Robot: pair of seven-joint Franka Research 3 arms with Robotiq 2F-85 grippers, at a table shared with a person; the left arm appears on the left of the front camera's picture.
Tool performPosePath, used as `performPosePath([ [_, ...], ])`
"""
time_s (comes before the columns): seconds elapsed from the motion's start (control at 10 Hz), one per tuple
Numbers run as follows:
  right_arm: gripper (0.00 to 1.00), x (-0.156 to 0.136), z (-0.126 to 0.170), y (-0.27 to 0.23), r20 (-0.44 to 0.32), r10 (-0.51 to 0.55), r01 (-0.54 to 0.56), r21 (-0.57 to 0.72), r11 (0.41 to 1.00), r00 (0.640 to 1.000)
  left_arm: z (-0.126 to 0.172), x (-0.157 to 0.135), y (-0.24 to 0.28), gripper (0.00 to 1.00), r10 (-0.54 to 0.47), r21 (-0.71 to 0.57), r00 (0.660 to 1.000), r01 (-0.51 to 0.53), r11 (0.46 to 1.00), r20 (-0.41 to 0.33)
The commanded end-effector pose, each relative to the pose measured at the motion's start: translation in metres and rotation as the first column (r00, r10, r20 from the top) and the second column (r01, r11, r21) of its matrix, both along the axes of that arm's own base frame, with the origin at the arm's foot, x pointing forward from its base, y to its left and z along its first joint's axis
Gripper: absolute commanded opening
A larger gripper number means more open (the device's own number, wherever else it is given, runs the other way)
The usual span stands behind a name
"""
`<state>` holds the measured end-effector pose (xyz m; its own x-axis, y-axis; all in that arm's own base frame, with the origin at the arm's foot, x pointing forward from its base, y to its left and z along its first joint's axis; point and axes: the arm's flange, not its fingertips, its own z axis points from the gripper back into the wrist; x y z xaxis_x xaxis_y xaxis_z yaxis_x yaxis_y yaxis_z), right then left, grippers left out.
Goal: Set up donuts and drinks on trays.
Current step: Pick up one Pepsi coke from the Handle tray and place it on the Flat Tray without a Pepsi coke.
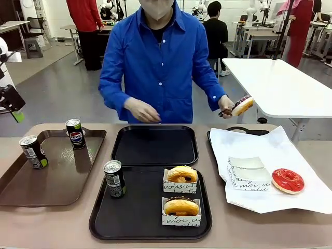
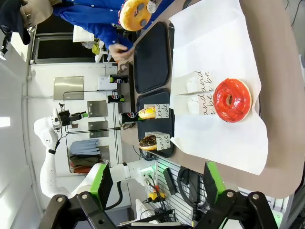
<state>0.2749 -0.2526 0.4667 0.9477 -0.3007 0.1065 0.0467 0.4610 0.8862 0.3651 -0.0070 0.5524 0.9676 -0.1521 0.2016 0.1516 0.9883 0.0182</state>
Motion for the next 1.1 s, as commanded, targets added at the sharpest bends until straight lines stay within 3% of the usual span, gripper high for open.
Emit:
performPosePath([
  [0.0, 1.0, -0.001, 0.0, 0.0, 0.001, 0.006, -0.006, 0.005, 1.0, 1.0, 0.002, 0.0, 0.0, 1.0, 0.004, -0.003, 1.0, -0.004, 1.0, 0.007],
  [0.3, 1.0, -0.001, 0.0, 0.0, 0.001, 0.006, -0.006, 0.005, 1.0, 1.0, 0.0, 0.0, -0.002, 1.0, -0.004, 0.003, 1.0, 0.004, 1.0, 0.001],
  [0.6, 1.0, -0.001, 0.0, 0.0, 0.001, 0.006, -0.006, 0.005, 1.0, 1.0, -0.034, 0.069, 0.019, 1.0, 0.122, -0.015, 0.991, -0.123, 0.992, -0.06],
  [1.0, 1.0, -0.001, 0.0, 0.0, 0.001, 0.006, -0.006, 0.005, 1.0, 1.0, -0.082, 0.103, 0.046, 1.0, 0.169, -0.021, 0.979, -0.172, 0.985, -0.115],
])
